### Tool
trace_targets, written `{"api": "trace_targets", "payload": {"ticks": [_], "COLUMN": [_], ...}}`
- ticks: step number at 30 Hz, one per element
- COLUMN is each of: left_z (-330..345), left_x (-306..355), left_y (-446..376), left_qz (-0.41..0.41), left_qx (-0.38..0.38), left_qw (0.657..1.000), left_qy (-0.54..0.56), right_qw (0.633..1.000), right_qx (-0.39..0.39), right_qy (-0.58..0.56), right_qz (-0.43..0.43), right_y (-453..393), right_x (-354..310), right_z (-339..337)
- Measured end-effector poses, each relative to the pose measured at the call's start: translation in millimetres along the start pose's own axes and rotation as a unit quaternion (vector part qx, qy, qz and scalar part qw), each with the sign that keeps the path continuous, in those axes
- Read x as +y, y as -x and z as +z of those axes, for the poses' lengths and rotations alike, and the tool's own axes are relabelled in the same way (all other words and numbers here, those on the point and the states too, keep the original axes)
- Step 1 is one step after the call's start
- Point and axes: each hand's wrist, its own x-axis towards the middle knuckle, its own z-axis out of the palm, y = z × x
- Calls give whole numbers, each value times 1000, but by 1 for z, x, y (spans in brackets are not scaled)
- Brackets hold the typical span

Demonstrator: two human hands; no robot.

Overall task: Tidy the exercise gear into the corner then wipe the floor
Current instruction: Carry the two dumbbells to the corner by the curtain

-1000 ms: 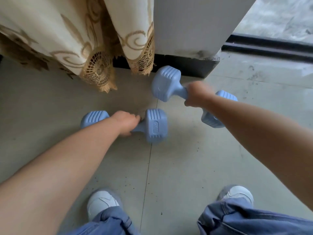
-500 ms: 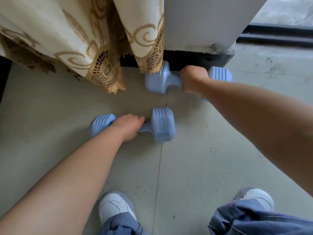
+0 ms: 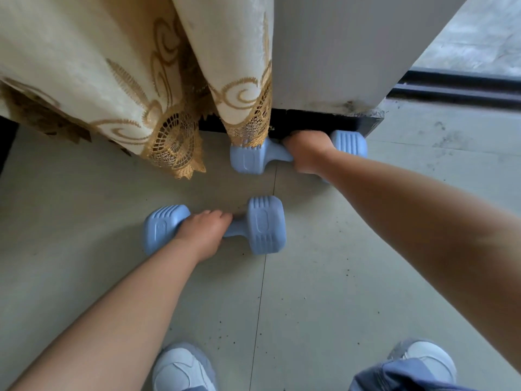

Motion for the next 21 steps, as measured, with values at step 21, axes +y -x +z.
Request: {"api": "trace_targets", "payload": {"ticks": [21], "left_z": [-50], "left_x": [68], "left_y": [-17], "left_qz": [78], "left_qx": [-16], "left_qw": [988], "left_qy": [-132], "right_qw": [981], "right_qx": [-10], "right_qy": [-128], "right_qz": [145], "right_y": [105], "right_x": [96], "right_z": [1]}}
